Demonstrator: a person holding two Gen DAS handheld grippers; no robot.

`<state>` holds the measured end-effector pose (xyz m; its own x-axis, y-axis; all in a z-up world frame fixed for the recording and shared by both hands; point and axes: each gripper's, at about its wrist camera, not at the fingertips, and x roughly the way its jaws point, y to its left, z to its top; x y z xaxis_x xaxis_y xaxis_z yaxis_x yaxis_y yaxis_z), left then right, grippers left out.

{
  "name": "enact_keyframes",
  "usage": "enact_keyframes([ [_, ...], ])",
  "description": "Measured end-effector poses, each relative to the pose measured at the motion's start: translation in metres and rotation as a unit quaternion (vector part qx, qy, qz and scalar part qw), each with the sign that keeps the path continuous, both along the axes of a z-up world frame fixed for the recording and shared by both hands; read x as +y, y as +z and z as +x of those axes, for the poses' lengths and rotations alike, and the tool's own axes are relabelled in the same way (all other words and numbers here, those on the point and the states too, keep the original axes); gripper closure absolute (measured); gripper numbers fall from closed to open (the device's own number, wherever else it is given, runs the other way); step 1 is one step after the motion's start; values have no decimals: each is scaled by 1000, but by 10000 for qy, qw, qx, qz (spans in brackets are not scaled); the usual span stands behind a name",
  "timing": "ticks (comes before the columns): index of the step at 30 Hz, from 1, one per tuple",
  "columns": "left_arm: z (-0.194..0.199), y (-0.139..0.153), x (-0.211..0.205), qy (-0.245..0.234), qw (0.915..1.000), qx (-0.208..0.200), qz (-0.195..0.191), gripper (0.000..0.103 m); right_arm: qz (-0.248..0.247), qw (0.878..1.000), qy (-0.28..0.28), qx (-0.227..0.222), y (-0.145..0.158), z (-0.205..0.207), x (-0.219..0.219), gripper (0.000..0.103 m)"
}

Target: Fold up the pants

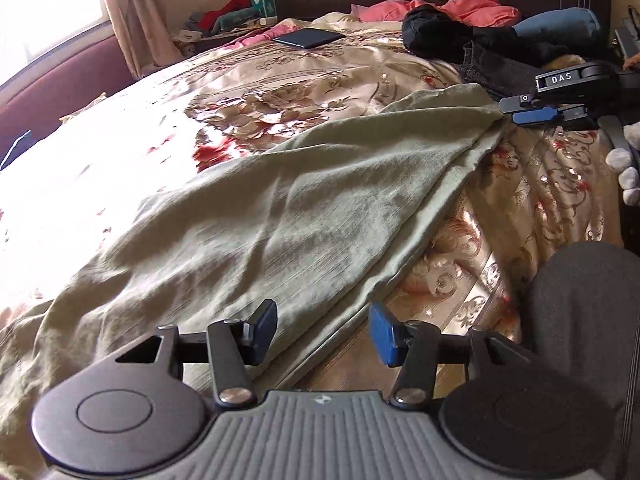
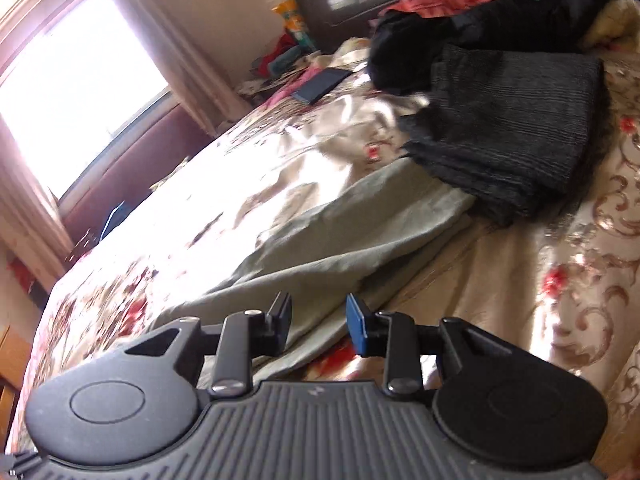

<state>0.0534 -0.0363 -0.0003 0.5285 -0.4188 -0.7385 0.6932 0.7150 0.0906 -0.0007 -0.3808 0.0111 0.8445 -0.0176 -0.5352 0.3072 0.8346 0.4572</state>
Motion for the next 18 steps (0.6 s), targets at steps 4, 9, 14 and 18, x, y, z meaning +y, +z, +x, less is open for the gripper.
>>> enact_keyframes([
  [4,4,-7,33,509,9983,-90,268,40,-943,9778,1867,106,8,29,88,71],
  [9,10,-9,75,934,9946,-148,422,40,-2460,8845,3945,382,-10,57,204,73],
  [14,10,-16,103,1101,9915,-268,636,39,-3247,8124,4829,377,-26,48,266,72],
  [18,3,-19,115,1058,9925,-252,562,39,-3529,7769,5202,356,-35,43,289,72],
])
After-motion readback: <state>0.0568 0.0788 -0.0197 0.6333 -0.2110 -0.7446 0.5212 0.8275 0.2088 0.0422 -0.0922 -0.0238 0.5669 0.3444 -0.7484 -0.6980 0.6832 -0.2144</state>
